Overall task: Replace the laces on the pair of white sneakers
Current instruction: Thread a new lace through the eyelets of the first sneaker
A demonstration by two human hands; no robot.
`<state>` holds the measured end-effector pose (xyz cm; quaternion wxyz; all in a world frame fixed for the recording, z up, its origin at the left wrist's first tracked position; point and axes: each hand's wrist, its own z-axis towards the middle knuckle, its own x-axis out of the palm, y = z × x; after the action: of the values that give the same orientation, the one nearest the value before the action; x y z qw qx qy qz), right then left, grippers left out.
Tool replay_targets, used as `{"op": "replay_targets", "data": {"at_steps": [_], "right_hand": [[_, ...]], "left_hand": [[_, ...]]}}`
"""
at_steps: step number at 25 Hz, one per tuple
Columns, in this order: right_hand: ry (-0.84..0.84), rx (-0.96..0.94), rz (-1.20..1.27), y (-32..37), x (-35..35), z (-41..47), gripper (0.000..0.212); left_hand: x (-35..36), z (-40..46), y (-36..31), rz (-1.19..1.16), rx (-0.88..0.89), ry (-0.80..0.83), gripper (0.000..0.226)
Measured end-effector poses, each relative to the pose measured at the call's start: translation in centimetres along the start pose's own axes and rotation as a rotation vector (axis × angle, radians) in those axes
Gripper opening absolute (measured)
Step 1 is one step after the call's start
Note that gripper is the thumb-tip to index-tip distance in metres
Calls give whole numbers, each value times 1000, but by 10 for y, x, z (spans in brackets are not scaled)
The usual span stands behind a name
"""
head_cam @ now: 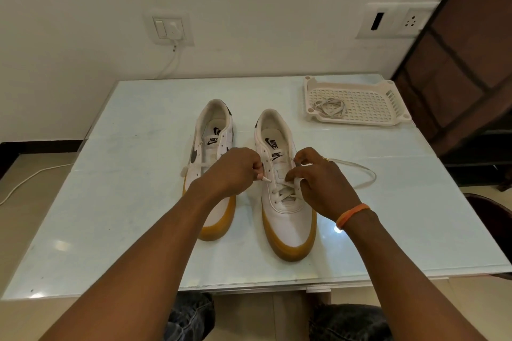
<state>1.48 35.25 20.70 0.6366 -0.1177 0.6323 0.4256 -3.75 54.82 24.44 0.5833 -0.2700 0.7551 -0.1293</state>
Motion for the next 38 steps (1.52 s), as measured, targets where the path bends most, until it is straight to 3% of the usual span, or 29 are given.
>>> {"op": "replay_targets", "data": {"at_steps": [3, 7, 11, 13, 15, 19, 22, 24, 27, 29, 31, 34, 38], "right_hand": [[16, 38, 78, 0, -2, 0, 19], [17, 63, 114, -4, 1, 0, 28], [-123, 304, 543, -14, -14, 1, 47], [-16, 369, 504, -24, -16, -2, 45], [209, 367, 296, -29, -7, -6, 44], [247, 400, 242, -31, -8, -4, 7], [346, 491, 552, -30, -31, -8, 19], [383, 539, 797, -25, -50, -14, 18], [327, 563, 1067, -26, -71, -17, 22], [269, 555, 1140, -33, -77, -19, 35], [215, 508, 1195, -40, -82, -23, 48], [128, 456, 1282, -49, -92, -29, 37], [-235, 543, 1615, -69, -103, -37, 39]], "left_hand": [[-4, 0, 2, 185, 109, -94, 7], [7, 1, 4, 277, 76, -195, 10], [16, -2, 11, 153, -43, -289, 37], [10, -3, 6, 51, -76, -366, 45], [6, -6, -8, -41, -56, -398, 50], [12, -13, -36, -119, 83, -380, 48], [21, -14, -49, -224, 139, -302, 36], [32, -14, -59, -324, 169, -63, 36], [42, -16, -68, -387, 188, 128, 45], [41, -14, -70, -399, 205, 99, 40], [38, -13, -71, -422, 281, 80, 22], [29, -16, -76, -503, 347, 26, 13], [14, -19, -73, -580, 303, -121, 17]]}}
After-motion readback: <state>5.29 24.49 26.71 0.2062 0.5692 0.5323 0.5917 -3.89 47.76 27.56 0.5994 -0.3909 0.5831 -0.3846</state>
